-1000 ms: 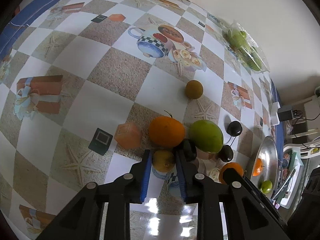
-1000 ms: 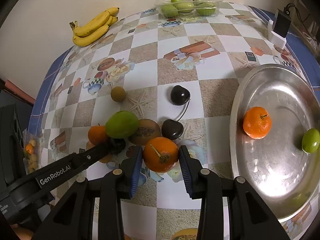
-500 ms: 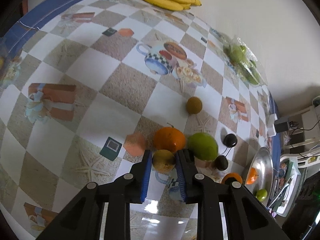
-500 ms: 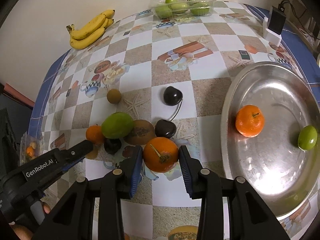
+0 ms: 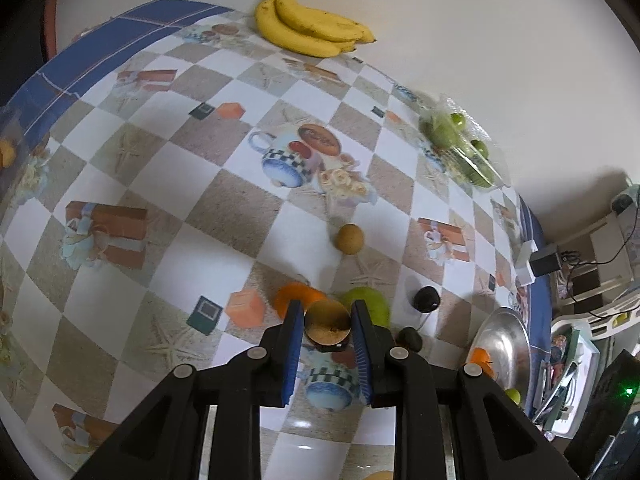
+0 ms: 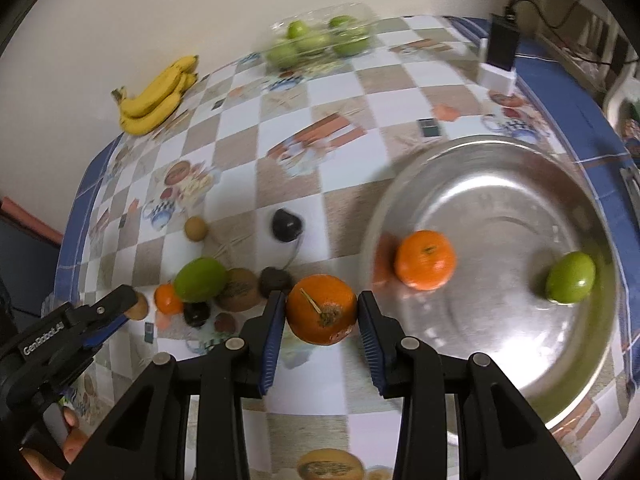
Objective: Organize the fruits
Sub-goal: 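Carry the yellow fruit and orange into the steel bowl with both tools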
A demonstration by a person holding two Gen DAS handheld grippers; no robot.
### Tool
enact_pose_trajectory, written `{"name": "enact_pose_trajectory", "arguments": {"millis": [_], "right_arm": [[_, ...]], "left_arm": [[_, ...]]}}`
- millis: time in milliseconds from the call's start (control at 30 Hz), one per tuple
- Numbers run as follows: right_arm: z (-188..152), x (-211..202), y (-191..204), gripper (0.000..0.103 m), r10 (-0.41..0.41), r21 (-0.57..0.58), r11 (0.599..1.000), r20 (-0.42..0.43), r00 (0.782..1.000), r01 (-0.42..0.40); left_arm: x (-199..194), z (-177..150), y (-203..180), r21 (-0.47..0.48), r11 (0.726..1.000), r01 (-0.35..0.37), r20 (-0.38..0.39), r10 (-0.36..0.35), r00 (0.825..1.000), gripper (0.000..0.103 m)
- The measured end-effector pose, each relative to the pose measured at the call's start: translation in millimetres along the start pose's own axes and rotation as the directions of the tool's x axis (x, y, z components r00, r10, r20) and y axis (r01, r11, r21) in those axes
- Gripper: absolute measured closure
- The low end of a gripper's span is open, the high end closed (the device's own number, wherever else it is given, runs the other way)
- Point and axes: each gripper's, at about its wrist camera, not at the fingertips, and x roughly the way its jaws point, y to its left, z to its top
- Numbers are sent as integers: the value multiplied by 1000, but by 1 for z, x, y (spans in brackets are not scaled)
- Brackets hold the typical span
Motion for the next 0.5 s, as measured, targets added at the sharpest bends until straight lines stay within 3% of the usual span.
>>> {"name": "enact_pose_trajectory", "arguments": {"millis": [500], "right_arm": [[8,-26,-83,64,-93,179,980,44,995,84]], "left_arm": [[7,-22,-66,140,989,42,-21,-39,999,77]]}}
